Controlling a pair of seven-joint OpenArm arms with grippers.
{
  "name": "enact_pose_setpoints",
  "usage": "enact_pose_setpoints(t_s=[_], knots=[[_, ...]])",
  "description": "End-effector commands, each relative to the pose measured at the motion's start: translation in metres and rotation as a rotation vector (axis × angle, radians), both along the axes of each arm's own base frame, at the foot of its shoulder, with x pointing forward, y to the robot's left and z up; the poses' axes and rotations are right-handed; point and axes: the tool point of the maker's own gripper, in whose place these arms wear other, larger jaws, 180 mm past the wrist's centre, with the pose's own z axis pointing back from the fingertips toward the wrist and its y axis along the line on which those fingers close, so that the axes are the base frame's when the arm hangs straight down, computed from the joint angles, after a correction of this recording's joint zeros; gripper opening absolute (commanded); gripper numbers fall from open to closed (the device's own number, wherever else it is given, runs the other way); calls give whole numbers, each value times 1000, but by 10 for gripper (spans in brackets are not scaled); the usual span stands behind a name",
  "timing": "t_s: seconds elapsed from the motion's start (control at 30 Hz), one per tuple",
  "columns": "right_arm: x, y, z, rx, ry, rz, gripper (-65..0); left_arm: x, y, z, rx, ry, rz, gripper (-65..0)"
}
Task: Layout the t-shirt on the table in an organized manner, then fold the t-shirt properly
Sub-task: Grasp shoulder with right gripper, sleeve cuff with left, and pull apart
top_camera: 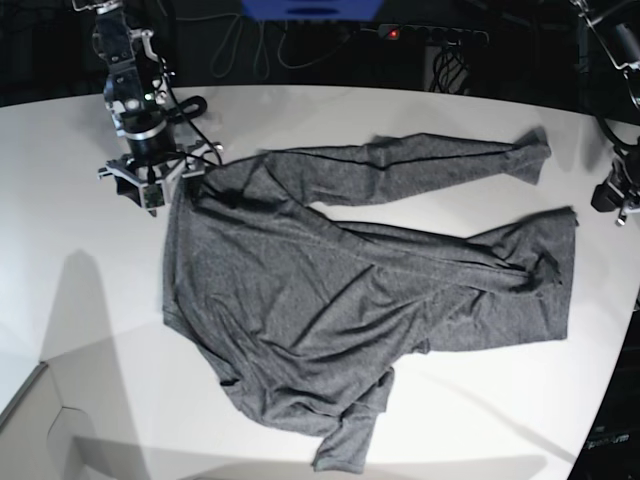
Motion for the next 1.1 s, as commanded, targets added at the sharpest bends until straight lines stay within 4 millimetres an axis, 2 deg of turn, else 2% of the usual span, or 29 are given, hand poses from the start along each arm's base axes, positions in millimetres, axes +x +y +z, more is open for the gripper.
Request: enact_pose_setpoints(t_s=[0.0, 0.13, 0.2, 0.27, 0.4, 0.47, 0.57, 0.63, 0.73, 0.87, 1.07], knots=[[-34, -6, -34, -41, 194, -3, -269, 6, 11, 16, 27, -33, 5, -644], [-27, -3, -23, -35, 161, 3, -269, -5, 0, 12, -22, -10, -24, -613], [-19, 2, -8, -27, 116, 11, -269, -8, -33, 8, -151, -34, -60, -579], [-17, 2, 4, -23, 86, 9, -269, -5, -62, 14, -241, -88, -94, -563], [-8, 4, 36, 8, -2, -25, -267, 6, -118, 36, -302, -187, -192, -560], [-6, 3, 49, 20, -35, -45, -267, 8, -150, 41, -321, -201, -258, -560], [-5, 6, 60, 31, -63, -46, -267, 6, -195, 33, -302, -157, -376, -560], [-7, 7, 61, 32, -64, -44, -267, -1, -214, 21, -288, -109, -420, -560], [-6, 8, 64, 33, -70, -43, -267, -4, -215, 5, -225, -52, -412, -561], [-14, 9, 57, 36, -47, -43, -267, -7, -195, -8, -117, -1, -380, -561], [-16, 19, 56, 54, -42, -31, -267, -21, -159, -52, -66, 133, -307, -562]])
